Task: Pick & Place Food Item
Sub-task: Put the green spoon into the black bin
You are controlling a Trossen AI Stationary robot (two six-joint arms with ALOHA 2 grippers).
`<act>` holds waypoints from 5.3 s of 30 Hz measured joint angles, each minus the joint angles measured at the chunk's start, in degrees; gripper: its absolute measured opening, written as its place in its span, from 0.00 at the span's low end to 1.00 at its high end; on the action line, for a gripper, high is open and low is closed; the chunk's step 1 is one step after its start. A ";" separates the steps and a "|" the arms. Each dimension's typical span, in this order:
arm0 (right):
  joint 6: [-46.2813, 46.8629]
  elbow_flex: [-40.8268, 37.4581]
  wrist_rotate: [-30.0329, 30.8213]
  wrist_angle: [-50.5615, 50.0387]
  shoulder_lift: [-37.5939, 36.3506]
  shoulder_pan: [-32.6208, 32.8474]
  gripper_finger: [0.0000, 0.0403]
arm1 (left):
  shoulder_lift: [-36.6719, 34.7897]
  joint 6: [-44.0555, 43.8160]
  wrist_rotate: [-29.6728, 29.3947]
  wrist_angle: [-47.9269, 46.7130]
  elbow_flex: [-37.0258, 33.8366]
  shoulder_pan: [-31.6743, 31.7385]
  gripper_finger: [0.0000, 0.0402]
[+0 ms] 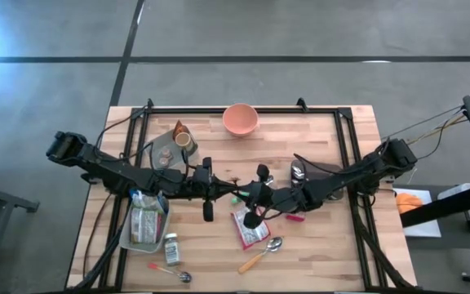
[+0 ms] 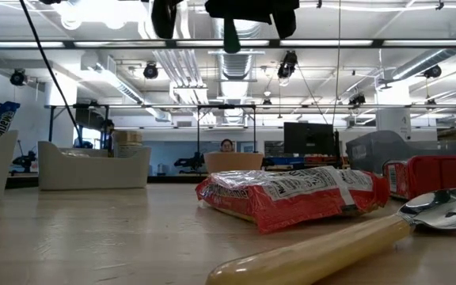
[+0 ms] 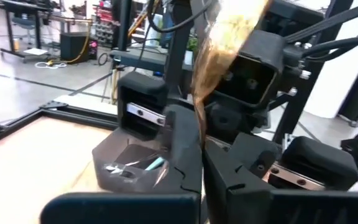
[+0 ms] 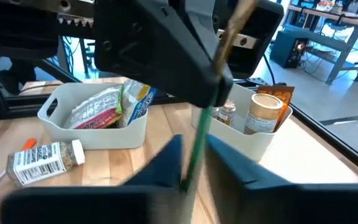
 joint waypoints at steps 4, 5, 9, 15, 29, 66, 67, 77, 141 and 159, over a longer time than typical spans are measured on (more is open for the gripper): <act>-0.78 -0.02 0.19 -0.33 -0.22 0.23 0.03 | -0.03 0.00 -1.26 -0.04 -0.02 0.00 0.00; -0.60 -0.02 0.20 -0.58 -0.37 0.23 0.03 | -0.04 0.00 -1.35 -0.04 -0.02 0.00 0.00; -0.02 -0.02 0.18 -2.76 -1.26 0.21 0.02 | -0.04 -0.47 -1.53 -0.07 -0.02 0.04 0.00; 1.04 -0.02 -0.47 -5.11 -2.25 0.28 0.02 | -0.04 -2.32 -1.68 -0.01 -0.02 0.09 0.11; 4.29 0.36 -1.35 -11.98 -5.37 0.25 0.02 | -0.08 -6.54 4.16 -2.31 -0.02 0.04 0.58; 56.71 -21.47 -9.92 -84.54 -35.66 -0.52 0.02 | -1.04 -12.09 4.81 -15.35 -0.02 0.00 0.73; 56.72 -21.95 -10.08 -84.51 -35.60 -0.49 0.02 | -1.04 -12.09 4.81 -15.71 -0.02 0.00 0.73; 54.68 -27.58 -14.08 -78.71 -34.79 -0.53 0.02 | -1.04 -12.24 5.50 -17.22 -0.02 0.00 0.73; 53.70 -29.03 -26.83 -69.66 -20.64 -0.53 0.35 | -1.04 -12.26 5.68 -19.02 -0.02 0.01 0.73; 53.74 -26.34 -27.30 -74.69 -20.68 -0.48 0.62 | -1.04 -12.26 5.69 -19.10 -0.02 0.00 0.73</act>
